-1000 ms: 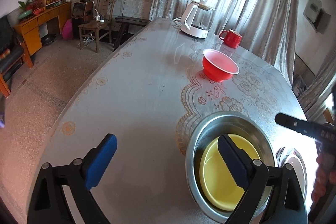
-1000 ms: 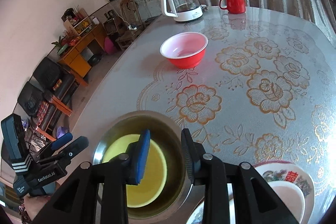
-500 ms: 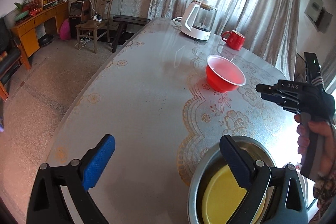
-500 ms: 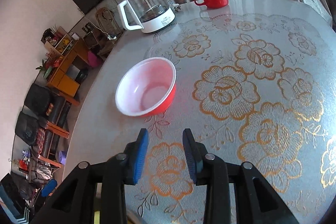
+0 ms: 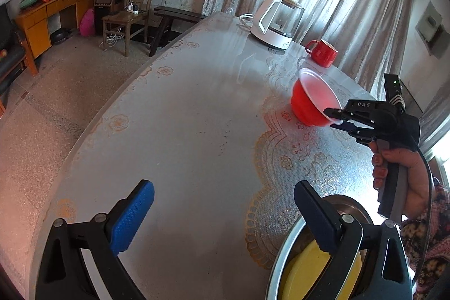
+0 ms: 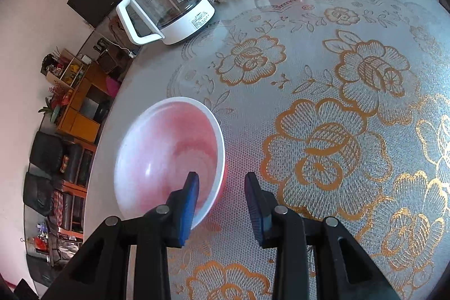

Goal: Organize plates and bowls
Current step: 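Move the right gripper to the rim of the pink-and-red bowl, then grasp the pink-and-red bowl rim with the right gripper and lift it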

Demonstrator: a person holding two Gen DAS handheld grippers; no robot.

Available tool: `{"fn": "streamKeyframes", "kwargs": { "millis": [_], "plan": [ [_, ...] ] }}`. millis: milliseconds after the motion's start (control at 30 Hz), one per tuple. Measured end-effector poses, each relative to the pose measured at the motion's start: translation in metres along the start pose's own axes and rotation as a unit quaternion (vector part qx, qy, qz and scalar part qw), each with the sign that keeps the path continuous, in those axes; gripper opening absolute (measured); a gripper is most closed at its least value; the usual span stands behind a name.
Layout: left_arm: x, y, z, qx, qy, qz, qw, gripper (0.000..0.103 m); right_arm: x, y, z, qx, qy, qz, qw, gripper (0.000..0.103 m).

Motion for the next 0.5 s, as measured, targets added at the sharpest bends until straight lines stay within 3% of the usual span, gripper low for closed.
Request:
{"fn": "streamKeyframes", "kwargs": {
  "millis": [167, 500],
  "plan": [
    [-0.004, 0.002, 0.006, 0.008, 0.002, 0.002, 1.0000, 0.100, 0.009, 0.003, 0.008, -0.017, 0.012, -0.012, 1.000, 0.010],
    [-0.013, -0.007, 0.030, 0.020, 0.031, 0.016, 0.9992, 0.099, 0.033, -0.022, 0.008, -0.058, 0.009, -0.014, 0.998, 0.005]
  ]
}}
Point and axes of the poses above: each gripper's, at about its wrist camera, not at the fingertips, and y roughly the way its jaws point, z to its right, x to its underside, the point moved 2 cm from there along y, roughly the way its jaws point, and after that the axes turned 4 degrees about z, right-handed, at the moved point
